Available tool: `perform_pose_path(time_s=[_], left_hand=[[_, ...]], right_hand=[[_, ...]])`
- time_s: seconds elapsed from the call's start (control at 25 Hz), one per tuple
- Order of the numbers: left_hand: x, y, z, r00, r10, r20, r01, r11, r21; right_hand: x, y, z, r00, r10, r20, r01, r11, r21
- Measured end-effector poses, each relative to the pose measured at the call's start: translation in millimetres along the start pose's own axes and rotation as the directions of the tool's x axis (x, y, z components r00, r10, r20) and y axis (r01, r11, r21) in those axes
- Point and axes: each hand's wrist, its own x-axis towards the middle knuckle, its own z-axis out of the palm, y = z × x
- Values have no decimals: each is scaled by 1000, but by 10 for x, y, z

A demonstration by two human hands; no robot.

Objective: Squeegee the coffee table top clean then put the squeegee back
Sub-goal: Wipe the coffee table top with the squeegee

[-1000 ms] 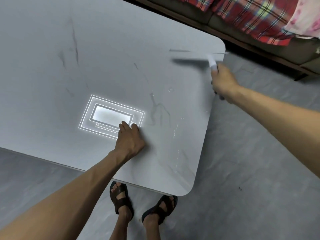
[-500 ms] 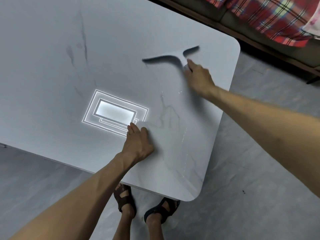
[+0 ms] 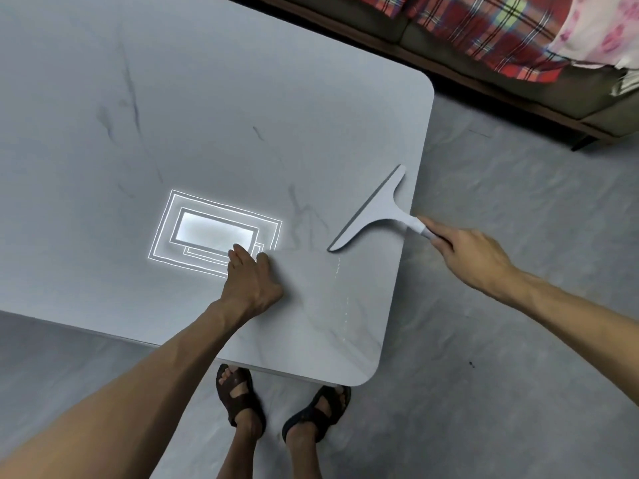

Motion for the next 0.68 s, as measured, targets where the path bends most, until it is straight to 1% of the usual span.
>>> perform_pose_path(time_s=[0.04, 0.12, 0.16, 0.24, 0.32, 0.4, 0.44, 0.52, 0.64, 0.68], left_hand=[[-16, 1, 1, 1000, -23, -15, 22, 999, -31], [-21, -23, 25, 999, -6, -40, 4, 998, -65], [-21, -49, 34, 998, 6, -64, -11, 997, -74], [-89, -110, 41, 987, 51, -154, -63, 995, -76], [-167, -174, 44, 966, 97, -239, -116, 991, -64], [-249, -192, 90, 952, 127, -277, -149, 987, -60], [-294, -194, 122, 952, 133, -275, -151, 987, -48], [-339, -193, 193, 960, 151, -236, -164, 986, -33], [-330, -203, 320, 962, 219, -163, -214, 976, 43], [-306, -200, 365, 967, 216, -136, -208, 975, 75]], right_hand=[[-82, 99, -42, 1000, 25, -4, -25, 1000, -8], [-220, 227, -155, 997, 78, -7, -78, 997, 21], [-266, 253, -213, 995, 99, -10, -99, 993, 57], [-297, 208, -314, 992, 123, -40, -115, 980, 160], [-235, 35, -334, 993, 94, -74, -77, 978, 195], [-129, -226, -235, 998, -8, -66, 16, 992, 126], [-78, -374, -162, 997, -60, -50, 64, 993, 94], [0, -597, -52, 993, -116, -30, 118, 991, 70], [3, -626, 14, 994, -105, -31, 107, 992, 65], [-19, -545, 23, 995, -92, -30, 94, 994, 62]])
